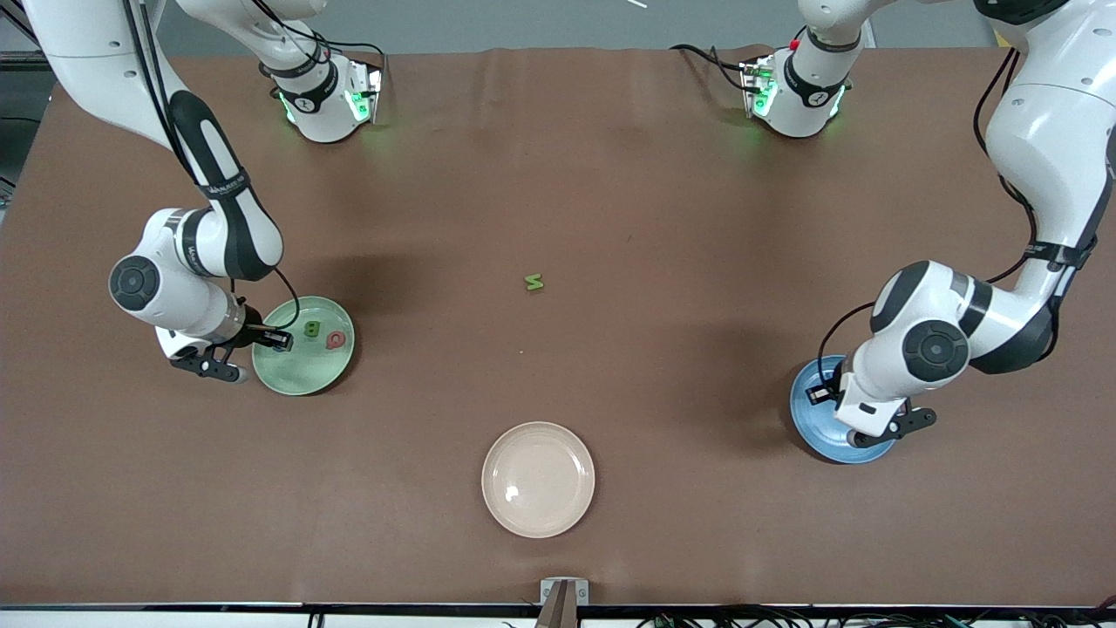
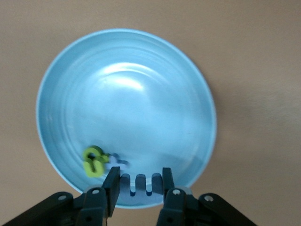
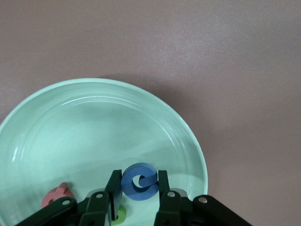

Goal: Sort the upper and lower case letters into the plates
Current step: 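Release the m in the blue plate and the e on the green plate, then grasp the green N with the right gripper while the left gripper rises, then carry the N to the green plate while the left gripper withdraws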

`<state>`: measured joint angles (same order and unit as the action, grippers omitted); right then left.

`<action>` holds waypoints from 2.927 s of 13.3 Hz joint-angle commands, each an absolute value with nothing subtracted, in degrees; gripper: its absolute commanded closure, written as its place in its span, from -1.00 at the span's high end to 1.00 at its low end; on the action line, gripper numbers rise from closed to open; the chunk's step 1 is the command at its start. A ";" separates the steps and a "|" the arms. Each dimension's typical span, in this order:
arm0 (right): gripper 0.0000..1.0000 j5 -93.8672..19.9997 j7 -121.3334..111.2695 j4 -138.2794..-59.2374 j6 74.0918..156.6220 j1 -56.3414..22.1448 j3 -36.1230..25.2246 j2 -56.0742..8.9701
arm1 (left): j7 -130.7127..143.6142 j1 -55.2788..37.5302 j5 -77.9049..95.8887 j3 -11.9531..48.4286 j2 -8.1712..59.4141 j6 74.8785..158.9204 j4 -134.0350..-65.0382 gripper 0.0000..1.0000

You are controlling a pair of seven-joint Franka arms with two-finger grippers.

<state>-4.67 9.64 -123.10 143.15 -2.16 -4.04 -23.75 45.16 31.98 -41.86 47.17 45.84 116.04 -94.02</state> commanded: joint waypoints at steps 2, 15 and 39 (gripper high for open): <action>-0.69 -4.13 9.32 -124.01 144.93 -0.09 -2.72 -24.52 | 36.85 34.10 -42.80 47.64 44.12 119.08 -98.16 -0.98; 1.00 -8.43 52.17 -116.20 135.52 -27.31 -2.11 -22.84 | 20.69 38.66 -42.89 47.37 45.52 126.64 -100.63 -1.00; 0.20 -7.12 103.18 -108.11 143.18 -49.48 -2.73 -35.95 | 18.53 44.99 -40.25 64.32 45.09 105.94 -93.17 1.00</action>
